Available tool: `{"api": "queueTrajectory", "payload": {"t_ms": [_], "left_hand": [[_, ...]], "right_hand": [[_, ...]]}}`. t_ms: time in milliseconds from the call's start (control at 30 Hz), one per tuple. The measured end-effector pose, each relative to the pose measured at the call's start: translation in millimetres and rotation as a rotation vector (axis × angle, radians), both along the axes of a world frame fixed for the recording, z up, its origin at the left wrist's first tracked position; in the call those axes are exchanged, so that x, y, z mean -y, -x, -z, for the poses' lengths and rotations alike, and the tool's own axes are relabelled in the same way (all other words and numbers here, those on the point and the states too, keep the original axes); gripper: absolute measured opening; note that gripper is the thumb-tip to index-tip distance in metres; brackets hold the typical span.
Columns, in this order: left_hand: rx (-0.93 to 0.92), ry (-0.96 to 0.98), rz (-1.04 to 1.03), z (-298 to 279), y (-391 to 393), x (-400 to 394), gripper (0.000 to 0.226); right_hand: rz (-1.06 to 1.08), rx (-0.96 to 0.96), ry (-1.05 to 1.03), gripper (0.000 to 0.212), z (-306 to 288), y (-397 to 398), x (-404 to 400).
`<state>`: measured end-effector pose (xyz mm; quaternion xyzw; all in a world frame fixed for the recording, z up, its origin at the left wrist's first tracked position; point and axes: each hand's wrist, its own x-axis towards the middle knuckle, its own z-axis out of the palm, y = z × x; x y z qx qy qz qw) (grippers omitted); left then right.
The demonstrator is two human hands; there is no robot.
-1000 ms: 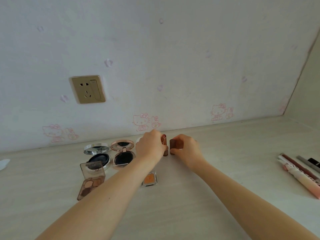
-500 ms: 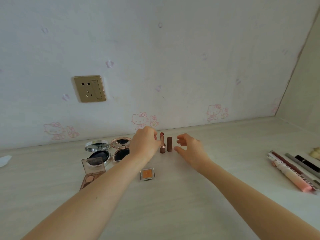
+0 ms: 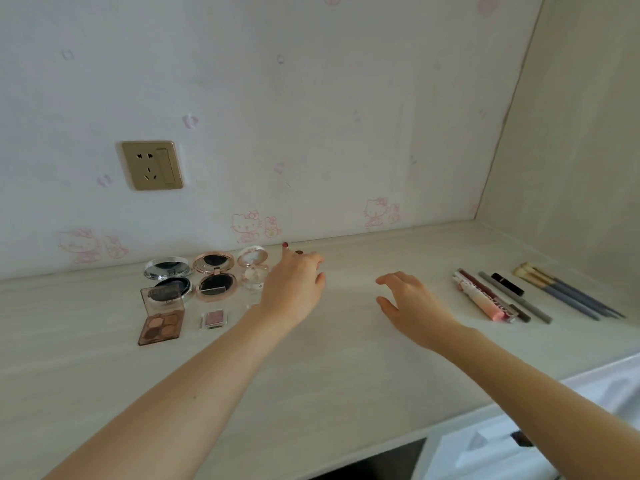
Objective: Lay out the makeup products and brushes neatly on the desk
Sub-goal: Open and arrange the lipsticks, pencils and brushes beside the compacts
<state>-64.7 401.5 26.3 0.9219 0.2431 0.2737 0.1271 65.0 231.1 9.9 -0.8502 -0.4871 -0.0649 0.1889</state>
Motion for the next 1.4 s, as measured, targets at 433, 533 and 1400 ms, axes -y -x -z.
{"api": "queueTrajectory", "payload": {"t_ms": [433,533,1400], "left_hand": [[-0.049,0.101,0.25,19.5,-94.5,101.6,0.029],[-0.057,0.103,0.289,22.0,-122.9,117.2,0.03],[-0.385,0.118,0.391,32.7,-284.0,158.7,0.038]], "right_hand": [[0.191,0.034,0.012,0.032,-7.3,-62.0,121.6],[0.25,0.014,0.016,0.031,-6.6,-83.9,139.3],[0.468,0.013,0.05,0.032,31.3,-186.0,138.4]]}}
